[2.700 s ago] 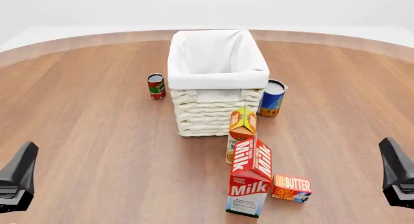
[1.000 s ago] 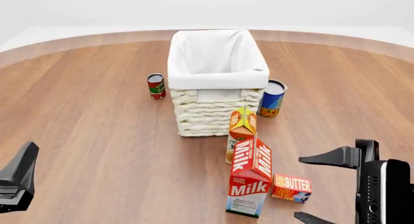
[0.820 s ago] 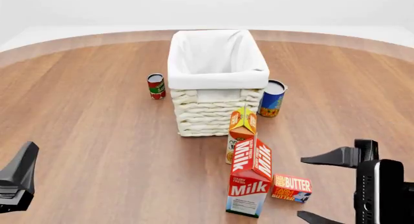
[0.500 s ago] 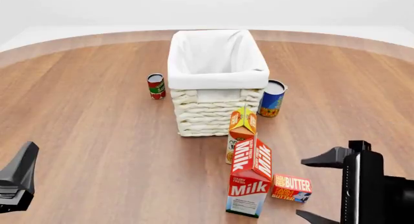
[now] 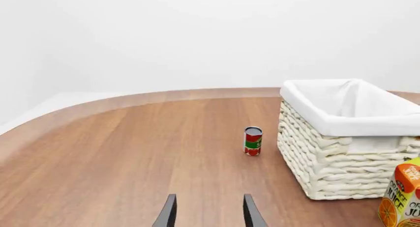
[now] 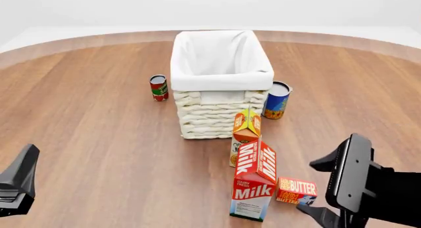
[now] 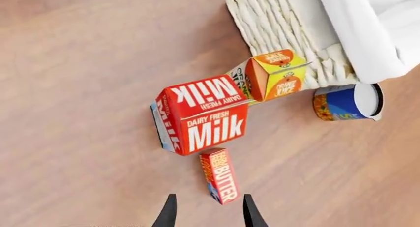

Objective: Pick up the butter and put it in the basket.

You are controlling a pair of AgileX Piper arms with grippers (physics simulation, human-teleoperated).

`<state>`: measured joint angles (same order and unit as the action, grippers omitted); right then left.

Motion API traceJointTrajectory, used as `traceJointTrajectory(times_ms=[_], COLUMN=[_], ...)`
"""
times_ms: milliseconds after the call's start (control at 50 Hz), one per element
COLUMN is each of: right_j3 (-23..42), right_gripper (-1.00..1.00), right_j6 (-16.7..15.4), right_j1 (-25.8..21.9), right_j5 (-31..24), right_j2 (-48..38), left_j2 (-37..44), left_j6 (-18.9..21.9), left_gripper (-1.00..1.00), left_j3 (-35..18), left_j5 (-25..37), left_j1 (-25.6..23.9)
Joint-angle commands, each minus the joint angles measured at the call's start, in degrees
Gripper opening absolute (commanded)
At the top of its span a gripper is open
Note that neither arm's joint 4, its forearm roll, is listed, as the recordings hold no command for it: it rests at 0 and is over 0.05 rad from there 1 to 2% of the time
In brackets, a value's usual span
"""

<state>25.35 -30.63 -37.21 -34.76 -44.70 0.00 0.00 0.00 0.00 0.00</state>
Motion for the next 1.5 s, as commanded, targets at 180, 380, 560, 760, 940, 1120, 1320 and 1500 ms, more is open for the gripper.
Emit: traceJointTrajectory(times_ms=[180,380,560,760,940,1120,1320,1500], right_j3=[-3.6,-4.2,-5.4,-6.1,-6.0,-7.4,-8.5,-9.3], right_gripper=[1.0,1.0,1.0,1.0,1.0,1.0,1.0,1.0], right_j6=[-2.0,-3.1,-4.1,-5.2,-5.9,-8.0,-14.3,-14.7], right_j1=[2.8,4.5,5.8,7.4,8.4,8.7,8.7,6.2], right_j5=[3.2,4.9,6.0,6.5,7.1,9.0,7.0,7.6], right_j2=[-3.8,-5.0,-5.1,-4.9,-5.2,-6.8,-5.9,-5.9], left_j2=[0.0,0.0,0.0,0.0,0.0,0.0,0.0,0.0], left_j6=[0.0,0.0,0.0,0.0,0.0,0.0,0.0,0.0], left_gripper=[1.0,1.0,1.0,1.0,1.0,1.0,1.0,1.0], left_j3=[0.0,0.0,0.0,0.0,0.0,0.0,0.0,0.0], left_j5=[0.0,0.0,0.0,0.0,0.0,0.0,0.0,0.0], left_j1=[0.0,0.0,0.0,0.0,0.0,0.0,0.0,0.0])
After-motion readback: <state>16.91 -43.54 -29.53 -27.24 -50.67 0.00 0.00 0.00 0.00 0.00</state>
